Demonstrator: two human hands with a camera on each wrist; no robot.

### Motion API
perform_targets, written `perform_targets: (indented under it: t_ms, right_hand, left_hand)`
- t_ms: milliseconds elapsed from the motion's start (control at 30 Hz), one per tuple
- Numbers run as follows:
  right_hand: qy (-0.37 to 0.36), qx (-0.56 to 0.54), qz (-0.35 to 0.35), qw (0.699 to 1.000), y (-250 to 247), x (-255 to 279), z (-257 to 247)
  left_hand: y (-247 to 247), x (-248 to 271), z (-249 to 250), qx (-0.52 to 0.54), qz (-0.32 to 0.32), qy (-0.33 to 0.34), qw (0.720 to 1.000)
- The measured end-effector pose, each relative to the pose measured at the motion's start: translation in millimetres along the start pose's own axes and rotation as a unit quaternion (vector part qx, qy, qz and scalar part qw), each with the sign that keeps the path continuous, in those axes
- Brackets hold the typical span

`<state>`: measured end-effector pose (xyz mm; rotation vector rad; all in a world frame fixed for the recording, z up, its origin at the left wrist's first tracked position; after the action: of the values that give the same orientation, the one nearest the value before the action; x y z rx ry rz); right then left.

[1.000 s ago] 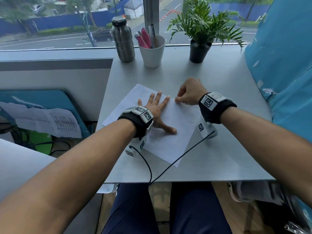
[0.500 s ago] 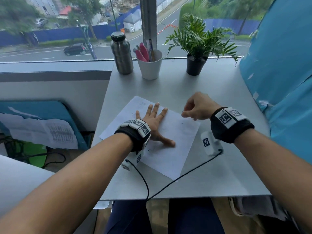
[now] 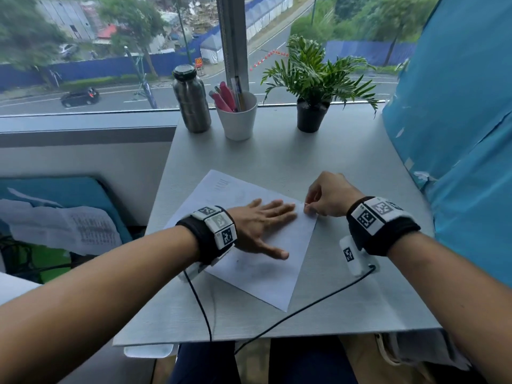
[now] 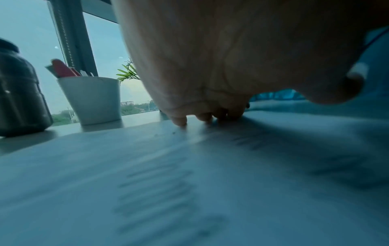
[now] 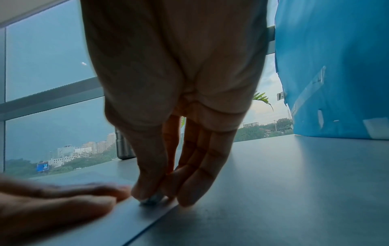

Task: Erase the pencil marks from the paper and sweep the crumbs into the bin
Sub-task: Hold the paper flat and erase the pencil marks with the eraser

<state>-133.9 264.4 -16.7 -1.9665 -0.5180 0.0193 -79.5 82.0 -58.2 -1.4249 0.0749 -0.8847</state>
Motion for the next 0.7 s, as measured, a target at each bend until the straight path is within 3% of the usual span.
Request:
perform_targets:
  t_ms: [167, 267, 367, 467, 600, 700]
  right_hand:
    - [0.016, -0.009, -0.010, 1.000, 0.8, -0.2, 0.8]
    - [0.018, -0.002, -0.014, 1.000, 0.5, -1.7, -0.5]
    - [0.025, 0.015, -0.024, 0.999, -1.0, -2.2, -4.9]
    - [0.024, 0.015, -0.034, 0.999, -8.9, -4.8, -16.1]
    - [-0.023, -0.067, 0.031, 0.997, -11.3, -22.7, -40.5]
    - [-0.042, -0.049, -0.002, 0.998, 9.0, -33.1, -54.0]
  left_hand:
    - [-26.8, -10.3, -46.8, -0.001, 0.052, -0.213, 0.976]
    - [-36.5, 1.4, -37.6, -0.009, 0.091, -0.178, 0.980]
    - [-25.1, 16.7, -19.3, 0.021, 0.041, -0.134, 0.990]
    - [-0.3, 21.0, -19.3, 0.049, -0.003, -0.156, 0.986]
    - [10.6, 19.0, -26.3, 0.069, 0.008, -0.173, 0.982]
    - [11.0, 19.6, -25.7, 0.070, 0.003, -0.170, 0.983]
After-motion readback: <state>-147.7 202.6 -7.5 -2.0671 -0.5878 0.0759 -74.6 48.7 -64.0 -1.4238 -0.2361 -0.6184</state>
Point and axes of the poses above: each hand's wrist, its own x-axis away from the middle knuckle, its own y-axis out of the palm, z = x × y, the point moved 3 cm from there along -x, towards the middle knuckle, and after that the axes turned 5 degrees about -y, right-handed, at the moved point
